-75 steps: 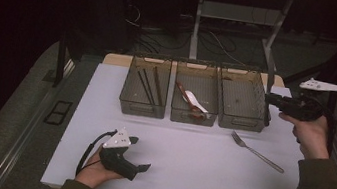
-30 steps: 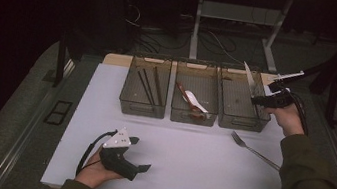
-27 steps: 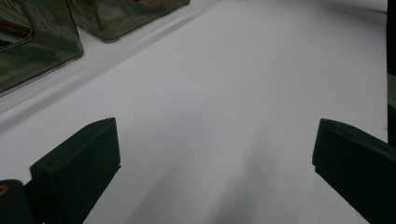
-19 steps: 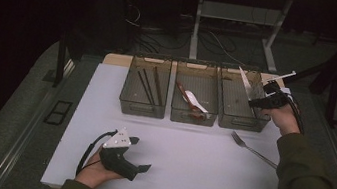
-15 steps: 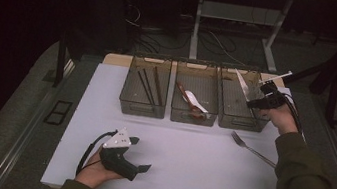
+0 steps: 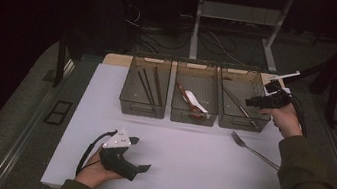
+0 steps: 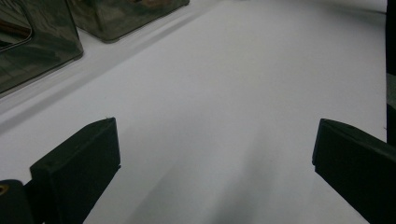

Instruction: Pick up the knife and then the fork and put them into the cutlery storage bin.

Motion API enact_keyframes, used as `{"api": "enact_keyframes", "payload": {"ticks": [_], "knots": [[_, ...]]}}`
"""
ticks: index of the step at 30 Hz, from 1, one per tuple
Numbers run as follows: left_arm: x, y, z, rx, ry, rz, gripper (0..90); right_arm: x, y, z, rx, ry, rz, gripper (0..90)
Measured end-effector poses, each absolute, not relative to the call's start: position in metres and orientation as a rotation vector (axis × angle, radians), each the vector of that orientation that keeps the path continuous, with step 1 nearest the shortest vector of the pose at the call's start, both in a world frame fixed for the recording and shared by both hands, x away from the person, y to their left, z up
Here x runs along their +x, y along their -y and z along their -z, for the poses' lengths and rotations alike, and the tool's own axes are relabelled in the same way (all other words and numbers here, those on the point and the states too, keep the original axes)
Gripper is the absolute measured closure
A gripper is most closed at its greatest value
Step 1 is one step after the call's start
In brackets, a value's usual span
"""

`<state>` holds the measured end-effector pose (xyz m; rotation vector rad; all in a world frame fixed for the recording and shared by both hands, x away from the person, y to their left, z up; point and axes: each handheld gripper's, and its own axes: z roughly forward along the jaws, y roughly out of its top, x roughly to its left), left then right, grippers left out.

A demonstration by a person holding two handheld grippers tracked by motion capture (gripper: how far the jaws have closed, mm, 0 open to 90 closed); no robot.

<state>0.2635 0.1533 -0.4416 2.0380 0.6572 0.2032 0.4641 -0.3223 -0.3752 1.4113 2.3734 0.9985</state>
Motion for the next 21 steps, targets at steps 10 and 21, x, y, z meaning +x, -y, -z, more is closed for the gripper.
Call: {"api": "enact_keyframes", "payload": {"ticks": [10, 21], "knots": [[0.263, -0.153, 0.442, 2.043, -0.652, -0.205, 0.0, 0.423, 0.331, 0.353, 1.279, -2.299, -1.194, 46.1], [0.263, -0.153, 0.441, 2.043, -0.651, -0.205, 0.0, 0.380, 0.335, 0.347, 1.165, -2.284, -1.308, 43.4]]}}
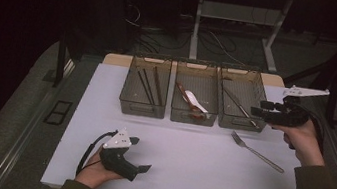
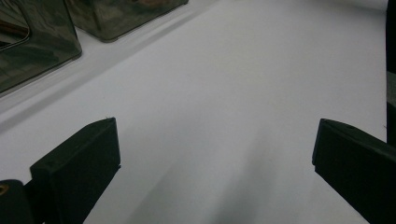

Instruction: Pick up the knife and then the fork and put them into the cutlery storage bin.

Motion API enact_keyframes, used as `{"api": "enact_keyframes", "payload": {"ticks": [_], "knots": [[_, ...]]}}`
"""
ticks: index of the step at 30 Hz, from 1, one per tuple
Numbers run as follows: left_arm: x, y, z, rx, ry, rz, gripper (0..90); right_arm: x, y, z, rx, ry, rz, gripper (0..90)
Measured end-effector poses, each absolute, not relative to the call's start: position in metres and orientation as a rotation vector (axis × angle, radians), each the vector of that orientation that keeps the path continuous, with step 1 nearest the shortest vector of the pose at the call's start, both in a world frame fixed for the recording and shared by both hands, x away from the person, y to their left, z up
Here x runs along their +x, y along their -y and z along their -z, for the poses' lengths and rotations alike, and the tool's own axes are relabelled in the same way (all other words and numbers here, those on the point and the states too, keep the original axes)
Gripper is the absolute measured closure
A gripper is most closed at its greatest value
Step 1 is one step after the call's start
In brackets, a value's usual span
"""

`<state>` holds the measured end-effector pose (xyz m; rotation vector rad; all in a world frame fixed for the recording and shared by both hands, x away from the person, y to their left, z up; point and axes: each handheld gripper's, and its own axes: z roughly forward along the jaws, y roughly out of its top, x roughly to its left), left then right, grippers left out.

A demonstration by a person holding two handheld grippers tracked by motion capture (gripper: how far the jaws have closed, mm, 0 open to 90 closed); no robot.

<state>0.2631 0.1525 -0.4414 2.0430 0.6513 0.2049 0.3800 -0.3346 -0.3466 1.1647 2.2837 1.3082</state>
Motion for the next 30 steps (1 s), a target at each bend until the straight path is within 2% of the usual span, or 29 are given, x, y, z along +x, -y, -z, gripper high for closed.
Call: {"api": "enact_keyframes", "payload": {"ticks": [15, 30], "knots": [[0.262, -0.153, 0.440, 2.044, -0.646, -0.210, 0.0, 0.343, 0.346, 0.366, 1.125, -2.312, -1.354, 43.4], [0.262, -0.153, 0.441, 2.047, -0.647, -0.207, 0.0, 0.344, 0.343, 0.389, 1.118, -2.538, -1.085, 44.4]]}}
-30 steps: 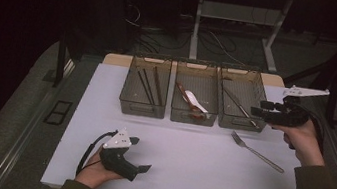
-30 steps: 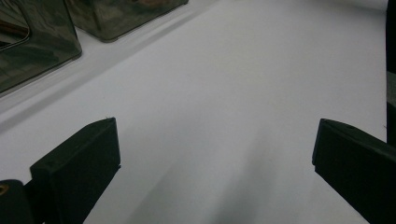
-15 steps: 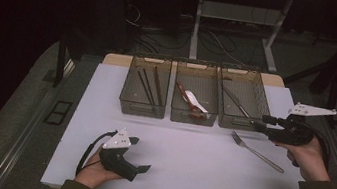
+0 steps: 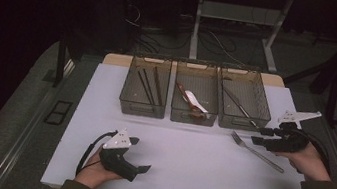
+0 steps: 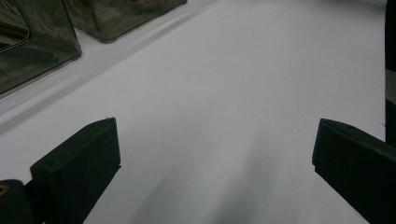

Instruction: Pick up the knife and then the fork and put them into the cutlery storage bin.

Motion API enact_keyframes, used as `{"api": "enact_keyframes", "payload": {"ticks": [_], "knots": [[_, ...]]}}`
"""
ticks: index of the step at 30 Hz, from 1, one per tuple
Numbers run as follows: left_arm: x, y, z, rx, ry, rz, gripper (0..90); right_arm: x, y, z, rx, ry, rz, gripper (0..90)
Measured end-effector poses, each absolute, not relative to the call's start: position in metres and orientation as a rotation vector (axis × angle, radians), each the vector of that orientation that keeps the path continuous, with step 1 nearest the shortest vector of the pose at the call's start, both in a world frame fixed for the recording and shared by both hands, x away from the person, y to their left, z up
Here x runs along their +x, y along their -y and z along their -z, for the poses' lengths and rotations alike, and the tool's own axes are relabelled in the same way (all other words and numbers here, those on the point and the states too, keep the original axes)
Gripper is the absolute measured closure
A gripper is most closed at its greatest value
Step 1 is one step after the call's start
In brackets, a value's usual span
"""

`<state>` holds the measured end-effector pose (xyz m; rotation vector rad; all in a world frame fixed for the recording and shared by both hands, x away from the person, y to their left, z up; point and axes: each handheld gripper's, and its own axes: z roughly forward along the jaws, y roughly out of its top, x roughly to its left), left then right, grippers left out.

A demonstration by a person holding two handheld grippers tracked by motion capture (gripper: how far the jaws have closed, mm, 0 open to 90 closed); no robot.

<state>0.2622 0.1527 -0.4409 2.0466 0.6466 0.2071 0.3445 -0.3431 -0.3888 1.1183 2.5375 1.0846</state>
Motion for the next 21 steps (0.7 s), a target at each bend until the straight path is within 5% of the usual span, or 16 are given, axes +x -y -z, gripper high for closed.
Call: {"api": "enact_keyframes", "payload": {"ticks": [21], "knots": [[0.263, -0.152, 0.442, 2.052, -0.649, -0.202, 0.0, 0.357, 0.325, 0.406, 1.015, -2.807, -0.542, 67.4]]}}
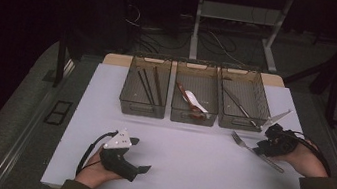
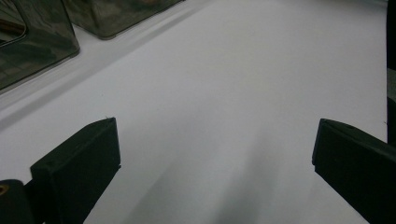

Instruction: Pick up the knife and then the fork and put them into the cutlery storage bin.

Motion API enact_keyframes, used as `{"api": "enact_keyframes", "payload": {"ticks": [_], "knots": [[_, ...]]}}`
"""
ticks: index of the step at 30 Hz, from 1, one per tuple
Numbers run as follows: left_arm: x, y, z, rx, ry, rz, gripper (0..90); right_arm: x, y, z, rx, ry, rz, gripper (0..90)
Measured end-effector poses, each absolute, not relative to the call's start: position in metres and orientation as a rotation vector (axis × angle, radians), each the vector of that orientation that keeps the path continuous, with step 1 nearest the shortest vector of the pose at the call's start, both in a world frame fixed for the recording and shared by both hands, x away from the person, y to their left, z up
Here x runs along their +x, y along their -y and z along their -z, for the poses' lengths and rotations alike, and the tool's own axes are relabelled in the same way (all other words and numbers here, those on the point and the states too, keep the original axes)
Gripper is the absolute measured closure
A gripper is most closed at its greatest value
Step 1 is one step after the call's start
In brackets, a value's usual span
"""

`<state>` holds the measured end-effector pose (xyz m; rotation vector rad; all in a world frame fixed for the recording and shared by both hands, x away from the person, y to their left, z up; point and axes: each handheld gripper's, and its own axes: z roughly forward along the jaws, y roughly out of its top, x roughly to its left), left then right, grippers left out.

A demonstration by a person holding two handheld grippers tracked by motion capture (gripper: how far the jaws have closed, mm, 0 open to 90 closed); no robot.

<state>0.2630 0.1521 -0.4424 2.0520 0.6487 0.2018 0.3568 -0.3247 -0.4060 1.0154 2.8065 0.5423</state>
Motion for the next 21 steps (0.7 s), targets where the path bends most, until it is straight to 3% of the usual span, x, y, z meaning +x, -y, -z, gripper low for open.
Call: {"api": "enact_keyframes", "payload": {"ticks": [15, 21], "knots": [[0.263, -0.152, 0.443, 2.058, -0.646, -0.199, 0.0, 0.366, 0.313, 0.421, 0.921, -2.898, -0.339, 79.0], [0.263, -0.152, 0.443, 2.064, -0.643, -0.198, 0.0, 0.366, 0.312, 0.422, 0.894, -2.904, -0.319, 79.7]]}}
